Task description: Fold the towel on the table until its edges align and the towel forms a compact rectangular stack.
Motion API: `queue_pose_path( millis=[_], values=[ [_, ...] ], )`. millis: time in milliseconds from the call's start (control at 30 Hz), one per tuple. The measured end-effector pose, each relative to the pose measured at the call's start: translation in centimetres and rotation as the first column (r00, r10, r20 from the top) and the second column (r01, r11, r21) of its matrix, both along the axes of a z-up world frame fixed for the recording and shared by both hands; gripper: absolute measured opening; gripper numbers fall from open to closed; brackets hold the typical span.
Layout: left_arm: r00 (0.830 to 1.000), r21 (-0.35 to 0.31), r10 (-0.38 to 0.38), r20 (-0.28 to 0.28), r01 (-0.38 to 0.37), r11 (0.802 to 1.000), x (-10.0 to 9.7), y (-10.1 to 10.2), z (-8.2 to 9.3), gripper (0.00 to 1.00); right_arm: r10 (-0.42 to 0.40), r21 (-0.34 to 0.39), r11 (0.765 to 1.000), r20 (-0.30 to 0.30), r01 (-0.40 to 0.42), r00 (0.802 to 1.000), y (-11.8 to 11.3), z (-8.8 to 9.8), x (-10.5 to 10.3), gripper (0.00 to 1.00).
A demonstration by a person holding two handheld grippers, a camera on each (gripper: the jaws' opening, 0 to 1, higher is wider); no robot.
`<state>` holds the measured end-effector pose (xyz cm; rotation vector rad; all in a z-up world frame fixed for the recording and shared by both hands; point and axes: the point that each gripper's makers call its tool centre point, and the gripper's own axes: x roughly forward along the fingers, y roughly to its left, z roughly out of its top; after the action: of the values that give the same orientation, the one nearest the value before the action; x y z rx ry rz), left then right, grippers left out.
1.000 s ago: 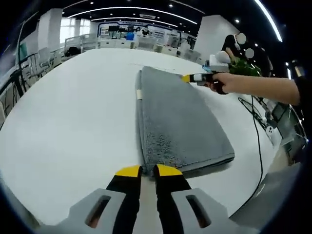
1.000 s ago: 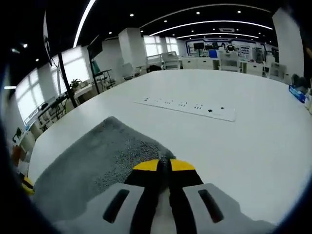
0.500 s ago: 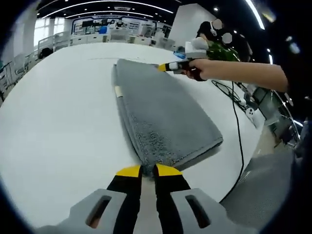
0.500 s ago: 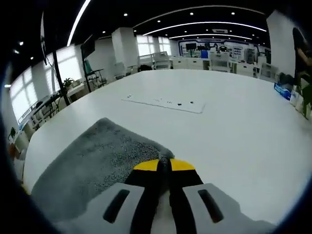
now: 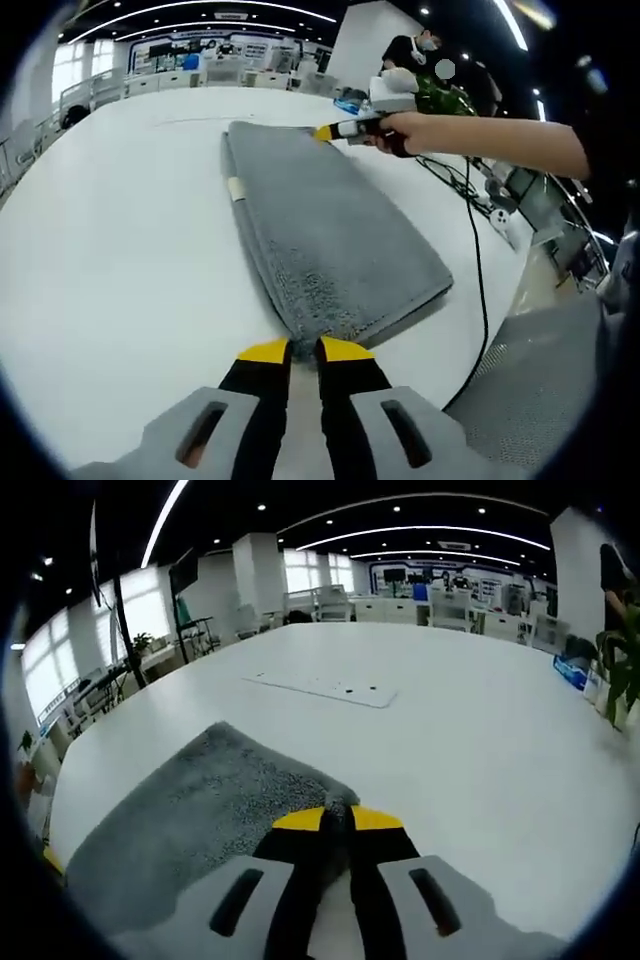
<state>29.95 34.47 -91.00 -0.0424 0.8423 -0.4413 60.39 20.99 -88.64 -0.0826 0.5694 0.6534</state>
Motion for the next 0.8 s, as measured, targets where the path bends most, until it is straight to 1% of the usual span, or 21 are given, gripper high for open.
queue_pose_path(
  millis=[33,67,100,133,167,200,233,267,300,333,367,400,433,500,533,567,633,700,733,767,800],
  values=[
    [1.0,0.003,-0.001,0.006,0.001,1.0,0.0,0.0,0.1,0.12,0.001,0.004,1.0,0.0,-0.001,1.0,-0.1,0.2,-0.2,0.09],
    [0.999,0.011,0.019,0.051,-0.019,1.0,0.5,0.3,0.5,0.17,0.0,0.017,1.0,0.007,0.0,1.0,-0.3,0.7,-0.6,0.12],
    [0.995,0.003,0.038,0.09,-0.038,0.999,0.9,0.3,1.2,0.22,0.002,0.028,1.0,0.01,-0.002,1.0,-0.4,1.0,-0.8,0.13],
    [0.995,-0.011,0.019,0.095,-0.018,1.0,0.8,-0.1,1.5,0.25,0.005,0.036,0.999,0.014,-0.005,1.0,-0.6,1.4,-1.1,0.15],
    [0.995,-0.01,0.01,0.098,-0.009,1.0,0.8,-0.2,1.6,0.25,0.007,0.035,0.999,0.016,-0.007,1.0,-0.8,1.6,-1.4,0.17],
    [0.991,0.009,-0.018,0.131,0.017,1.0,1.1,-0.3,2.0,0.25,0.02,0.034,0.999,0.015,-0.02,1.0,-1.0,1.9,-2.0,0.19],
    [0.988,0.022,-0.042,0.148,0.04,0.999,1.2,-0.6,2.4,0.25,0.026,0.035,0.999,0.014,-0.026,1.0,-1.0,2.0,-2.2,0.19],
    [0.983,0.056,-0.082,0.162,0.073,0.996,1.2,-0.9,2.8,0.25,0.045,0.034,0.998,0.013,-0.046,0.999,-1.0,2.2,-2.7,0.2],
    [0.981,0.081,-0.105,0.166,0.093,0.992,1.1,-1.1,3.1,0.25,0.093,0.018,0.995,0.036,-0.093,0.995,-1.0,2.8,-3.6,0.2],
    [0.973,0.114,-0.157,0.171,0.139,0.984,1.0,-1.6,3.4,0.25,0.115,0.012,0.993,0.042,-0.115,0.993,-1.0,3.0,-4.1,0.2],
    [0.966,0.135,-0.191,0.174,0.168,0.976,1.0,-2.0,3.7,0.25,0.13,0.008,0.991,0.049,-0.13,0.99,-1.1,3.3,-4.6,0.2],
    [0.952,0.168,-0.25,0.175,0.221,0.961,0.8,-2.6,3.9,0.25,0.138,0.009,0.99,0.055,-0.139,0.989,-1.2,3.5,-5.0,0.2],
    [0.939,0.191,-0.293,0.182,0.258,0.947,0.9,-3.0,4.0,0.24,0.176,0.004,0.984,0.06,-0.177,0.983,-1.2,3.8,-5.8,0.2],
    [0.92,0.216,-0.361,0.152,0.326,0.921,0.5,-3.7,3.8,0.25,0.215,-0.015,0.977,0.064,-0.215,0.974,-1.4,4.1,-7.2,0.18],
    [0.905,0.234,-0.4,0.141,0.362,0.902,0.4,-4.1,3.6,0.26,0.229,-0.022,0.974,0.07,-0.228,0.971,-1.6,4.1,-7.5,0.19],
    [0.9,0.241,-0.415,0.134,0.376,0.895,0.4,-4.1,3.4,0.29,0.236,-0.021,0.972,0.071,-0.235,0.969,-1.8,4.1,-7.7,0.21],
    [0.899,0.243,-0.419,0.129,0.38,0.892,0.6,-4.3,3.0,0.35,0.265,-0.029,0.964,0.064,-0.264,0.962,-2.2,4.0,-8.8,0.25],
    [0.89,0.268,-0.439,0.122,0.397,0.878,0.7,-4.3,2.7,0.44,0.3,-0.056,0.953,0.064,-0.296,0.952,-2.5,3.8,-10.2,0.28],
    [0.882,0.299,-0.458,0.113,0.409,0.862,0.8,-4.1,2.5,0.47,0.309,-0.064,0.95,0.059,-0.305,0.949,-2.6,3.7,-10.8,0.31],
    [0.875,0.315,-0.473,0.105,0.421,0.85,0.7,-4.0,2.3,0.5,0.316,-0.069,0.948,0.049,-0.312,0.948,-2.7,3.6,-11.3,0.33],
    [0.869,0.336,-0.486,0.094,0.431,0.837,0.6,-3.9,2.1,0.51,0.333,-0.081,0.941,0.041,-0.329,0.942,-2.7,3.5,-12.3,0.36]
  ],
)
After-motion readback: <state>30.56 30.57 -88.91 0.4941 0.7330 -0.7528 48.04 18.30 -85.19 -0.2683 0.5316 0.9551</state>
